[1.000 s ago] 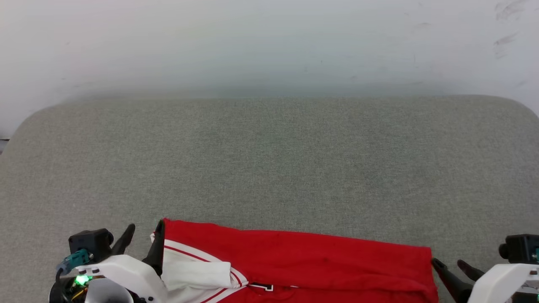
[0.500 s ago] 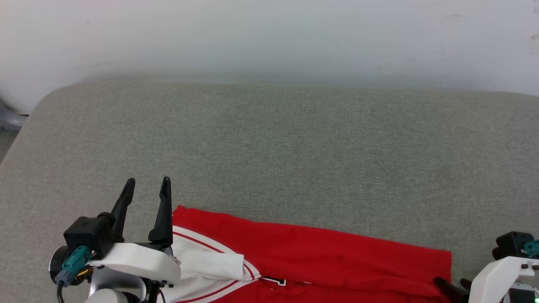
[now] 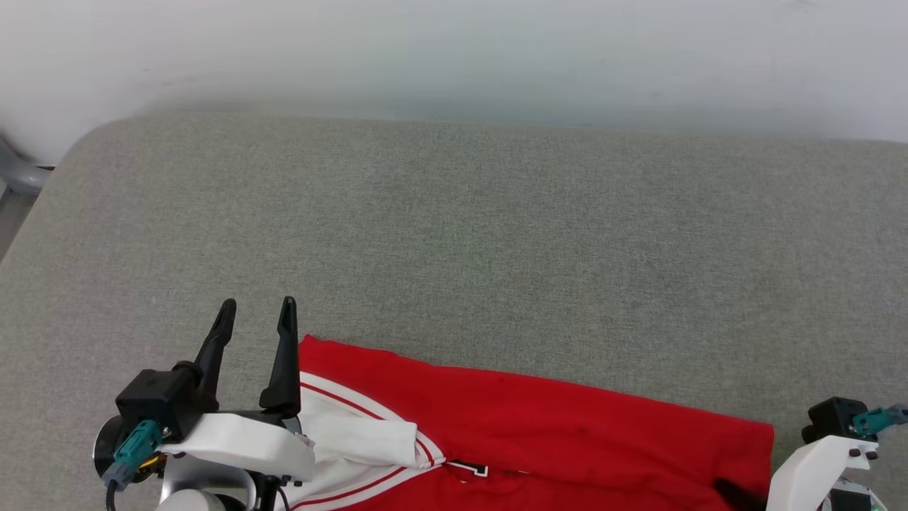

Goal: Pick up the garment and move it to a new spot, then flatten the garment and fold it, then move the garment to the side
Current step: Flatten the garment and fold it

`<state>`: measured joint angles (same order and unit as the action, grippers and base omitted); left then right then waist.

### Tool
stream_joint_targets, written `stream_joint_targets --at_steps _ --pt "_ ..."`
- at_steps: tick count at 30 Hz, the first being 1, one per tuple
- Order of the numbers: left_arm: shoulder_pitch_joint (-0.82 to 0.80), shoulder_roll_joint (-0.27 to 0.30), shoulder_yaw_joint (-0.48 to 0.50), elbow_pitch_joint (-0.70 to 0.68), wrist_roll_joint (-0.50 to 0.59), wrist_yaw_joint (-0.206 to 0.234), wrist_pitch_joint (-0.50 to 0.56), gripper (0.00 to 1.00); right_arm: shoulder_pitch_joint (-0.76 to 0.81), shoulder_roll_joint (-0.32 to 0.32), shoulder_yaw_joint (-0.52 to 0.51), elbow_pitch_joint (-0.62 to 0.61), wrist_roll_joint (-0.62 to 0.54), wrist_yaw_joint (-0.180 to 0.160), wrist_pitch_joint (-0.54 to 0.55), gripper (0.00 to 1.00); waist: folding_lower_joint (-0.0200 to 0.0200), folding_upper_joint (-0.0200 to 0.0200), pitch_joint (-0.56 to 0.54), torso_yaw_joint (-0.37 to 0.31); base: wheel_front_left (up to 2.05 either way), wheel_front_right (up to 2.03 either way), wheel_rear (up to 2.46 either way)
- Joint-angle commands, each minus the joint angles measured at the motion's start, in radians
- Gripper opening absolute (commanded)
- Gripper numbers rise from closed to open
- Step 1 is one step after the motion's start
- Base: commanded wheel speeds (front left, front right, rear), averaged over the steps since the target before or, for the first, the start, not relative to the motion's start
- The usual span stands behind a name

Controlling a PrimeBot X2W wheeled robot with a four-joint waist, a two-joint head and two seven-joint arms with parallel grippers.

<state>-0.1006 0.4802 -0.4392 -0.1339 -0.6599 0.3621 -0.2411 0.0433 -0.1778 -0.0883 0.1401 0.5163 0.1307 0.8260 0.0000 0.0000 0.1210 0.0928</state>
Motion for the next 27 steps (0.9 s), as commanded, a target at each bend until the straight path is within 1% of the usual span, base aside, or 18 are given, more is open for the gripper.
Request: stream_joint_targets --at_steps 1,8,12,15,21,24,27 --pt "0.006 0.004 0.001 0.009 0.013 0.009 -0.006 1.00 -0.003 0.016 0.030 0.030 0.015 0.000 -0.001 0.00 0.0000 0.0000 -0.004 -0.004 0.00 0.00 0.00" --pt "0.021 0.008 -0.001 0.027 0.008 0.017 0.001 1.00 -0.045 -0.036 0.049 0.016 0.041 0.000 -0.047 0.00 0.0000 0.0000 -0.049 -0.025 0.00 0.00 0.00" --pt "0.040 0.013 -0.003 0.031 0.004 0.023 0.009 1.00 -0.041 -0.059 0.038 -0.004 0.046 0.000 -0.057 0.00 0.0000 0.0000 -0.076 -0.038 0.00 0.00 0.00" --pt "0.048 0.019 -0.007 0.030 0.009 0.029 0.014 1.00 -0.032 -0.073 0.003 -0.013 0.039 0.000 -0.050 0.00 0.0000 0.0000 -0.086 -0.046 0.00 0.00 0.00" --pt "0.058 0.027 -0.008 0.025 0.017 0.048 0.023 1.00 -0.038 -0.086 -0.103 0.003 0.015 0.000 -0.024 0.00 0.0000 0.0000 -0.084 -0.067 0.00 0.00 0.00" --pt "0.057 0.028 -0.010 0.023 0.016 0.051 0.024 1.00 -0.041 -0.095 -0.158 0.004 0.000 0.000 -0.011 0.00 0.0000 0.0000 -0.081 -0.074 0.00 0.00 0.00" --pt "0.057 0.028 -0.011 0.024 0.015 0.051 0.022 1.00 -0.048 -0.090 -0.190 -0.005 0.002 0.000 0.000 0.00 0.0000 0.0000 -0.077 -0.080 0.00 0.00 0.00"
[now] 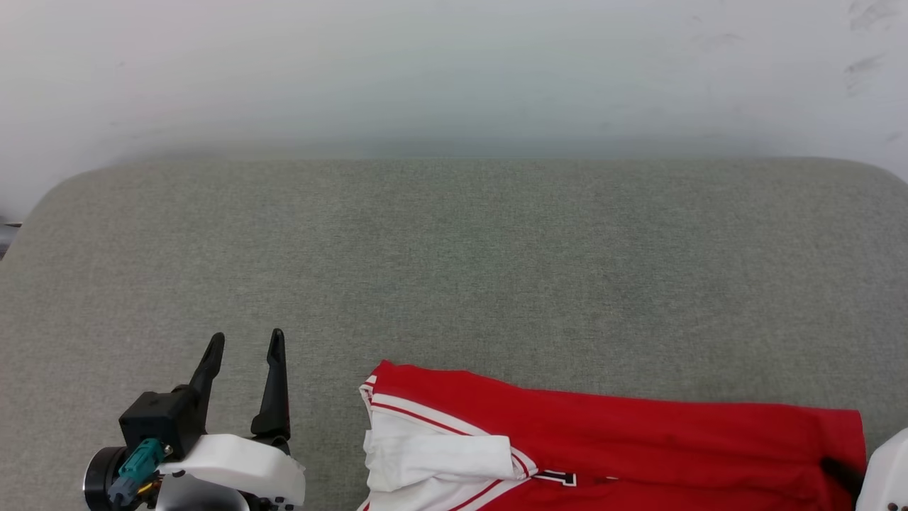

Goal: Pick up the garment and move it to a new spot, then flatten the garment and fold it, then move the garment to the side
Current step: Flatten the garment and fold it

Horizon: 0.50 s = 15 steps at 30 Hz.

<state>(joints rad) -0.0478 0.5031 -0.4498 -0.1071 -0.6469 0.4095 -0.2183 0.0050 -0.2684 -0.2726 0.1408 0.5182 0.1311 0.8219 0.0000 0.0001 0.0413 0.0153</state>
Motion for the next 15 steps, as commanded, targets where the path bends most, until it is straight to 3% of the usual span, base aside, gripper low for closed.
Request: stream_joint_targets --at_steps 1,4,9,15 --pt "0.003 0.005 -0.001 -0.004 -0.001 0.001 0.000 1.00 -0.016 0.010 -0.015 -0.009 0.013 -0.001 0.011 0.00 0.0000 -0.0001 0.004 -0.005 0.00 0.00 0.00" --pt "0.003 0.005 -0.001 -0.005 -0.004 0.001 0.001 1.00 -0.037 0.063 -0.035 -0.012 0.088 -0.001 0.037 0.00 0.0000 -0.0001 0.006 -0.009 0.00 0.00 0.00" --pt "-0.012 0.001 -0.008 -0.004 -0.002 -0.005 0.001 1.00 -0.068 0.183 -0.088 -0.019 0.349 -0.001 0.201 0.00 0.0000 -0.0001 0.010 -0.002 0.00 0.00 0.00" --pt "-0.023 -0.005 -0.013 0.001 0.000 -0.009 -0.001 1.00 -0.071 0.220 -0.076 -0.011 0.653 -0.001 0.332 0.00 0.0000 -0.0001 0.018 0.024 0.00 0.00 0.00"
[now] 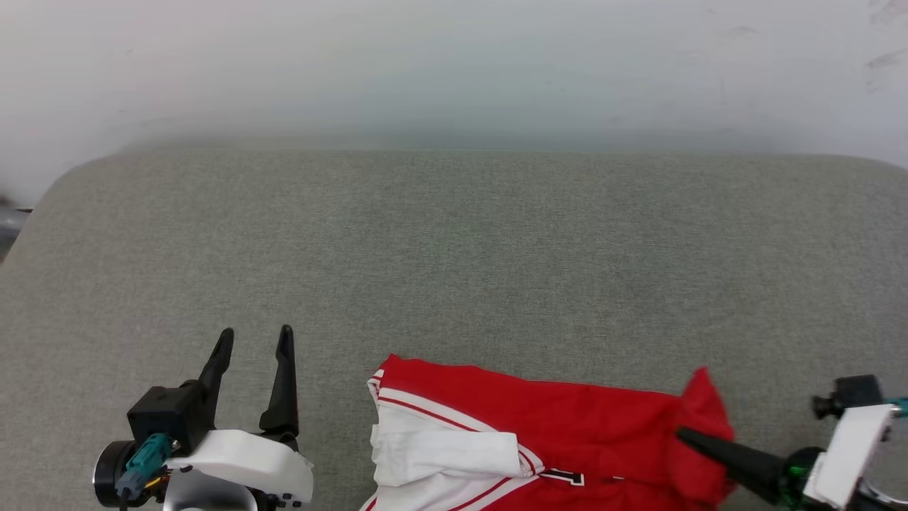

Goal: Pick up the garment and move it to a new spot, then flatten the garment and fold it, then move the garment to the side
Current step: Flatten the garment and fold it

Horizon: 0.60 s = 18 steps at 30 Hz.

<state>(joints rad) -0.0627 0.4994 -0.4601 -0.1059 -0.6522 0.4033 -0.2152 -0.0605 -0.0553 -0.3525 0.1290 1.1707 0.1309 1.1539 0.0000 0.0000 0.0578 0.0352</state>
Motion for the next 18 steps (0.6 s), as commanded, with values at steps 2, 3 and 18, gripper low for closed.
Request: stream_joint_targets --at_steps 2,3,18 --pt "-0.013 -0.004 -0.005 0.002 0.005 -0.005 -0.004 1.00 0.002 0.007 0.052 0.017 0.079 0.000 -0.009 0.00 0.0000 0.0000 0.005 0.016 0.00 0.00 0.00" --pt "-0.017 -0.007 -0.006 0.004 0.005 -0.006 -0.004 1.00 0.004 0.007 0.081 0.023 0.111 0.000 -0.016 0.00 0.0000 0.0000 0.008 0.023 0.00 0.00 0.00" --pt "-0.101 -0.060 -0.012 0.039 0.016 -0.051 -0.032 1.00 -0.094 0.006 0.523 0.019 0.327 0.000 -0.228 0.00 0.0000 0.0000 0.143 0.132 0.00 0.00 0.00"
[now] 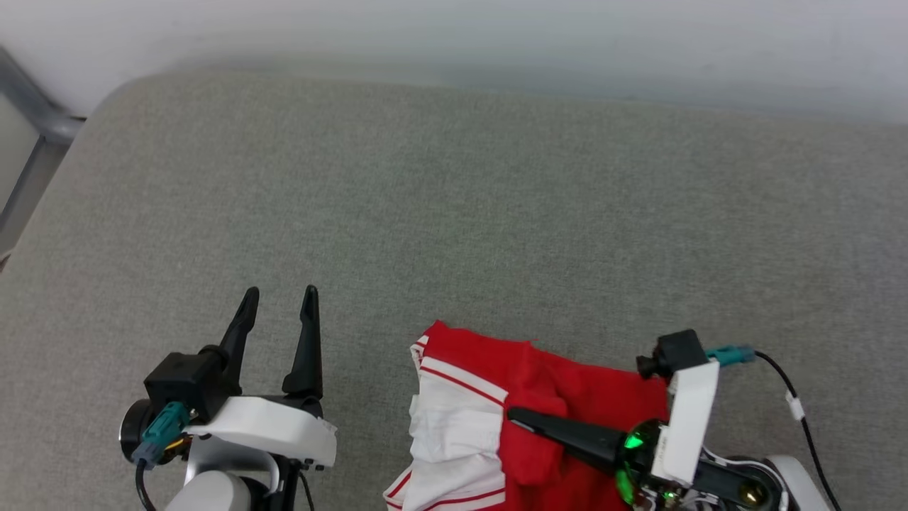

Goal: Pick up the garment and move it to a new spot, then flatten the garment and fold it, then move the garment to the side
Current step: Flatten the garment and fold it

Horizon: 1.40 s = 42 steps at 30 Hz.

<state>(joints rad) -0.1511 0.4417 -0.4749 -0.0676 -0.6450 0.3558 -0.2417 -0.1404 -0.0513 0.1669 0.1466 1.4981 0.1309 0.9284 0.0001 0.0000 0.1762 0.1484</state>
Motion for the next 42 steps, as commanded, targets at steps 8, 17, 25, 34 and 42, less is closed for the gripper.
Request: stream_joint_targets --at_steps 8,17,25,34,42 --pt "-0.044 -0.039 0.016 0.029 0.018 -0.033 -0.018 1.00 -0.089 0.002 0.126 0.026 -0.003 0.000 -0.095 0.00 -0.0001 0.0000 0.086 0.039 0.00 0.00 0.00" --pt "-0.060 -0.061 0.030 0.066 0.034 -0.065 -0.023 1.00 -0.121 0.002 0.190 0.026 -0.057 0.000 -0.184 1.00 -0.0001 0.0000 0.085 0.025 0.00 0.00 0.00" --pt "-0.033 -0.050 0.038 0.078 0.043 -0.067 -0.024 1.00 -0.123 -0.054 0.180 -0.130 -0.212 0.000 -0.379 1.00 -0.0001 0.0000 0.019 -0.013 0.00 0.00 0.00" --pt "0.007 -0.031 0.035 0.060 0.038 -0.048 -0.003 1.00 -0.067 -0.130 0.022 -0.141 -0.594 0.000 -0.711 1.00 -0.0001 0.0000 -0.045 -0.066 0.00 0.00 0.00" --pt "0.044 -0.016 0.041 0.049 0.044 -0.035 -0.005 1.00 0.021 -0.123 -0.160 -0.177 -0.960 0.000 -0.826 1.00 -0.0001 0.0000 -0.109 -0.105 0.00 0.00 0.00"
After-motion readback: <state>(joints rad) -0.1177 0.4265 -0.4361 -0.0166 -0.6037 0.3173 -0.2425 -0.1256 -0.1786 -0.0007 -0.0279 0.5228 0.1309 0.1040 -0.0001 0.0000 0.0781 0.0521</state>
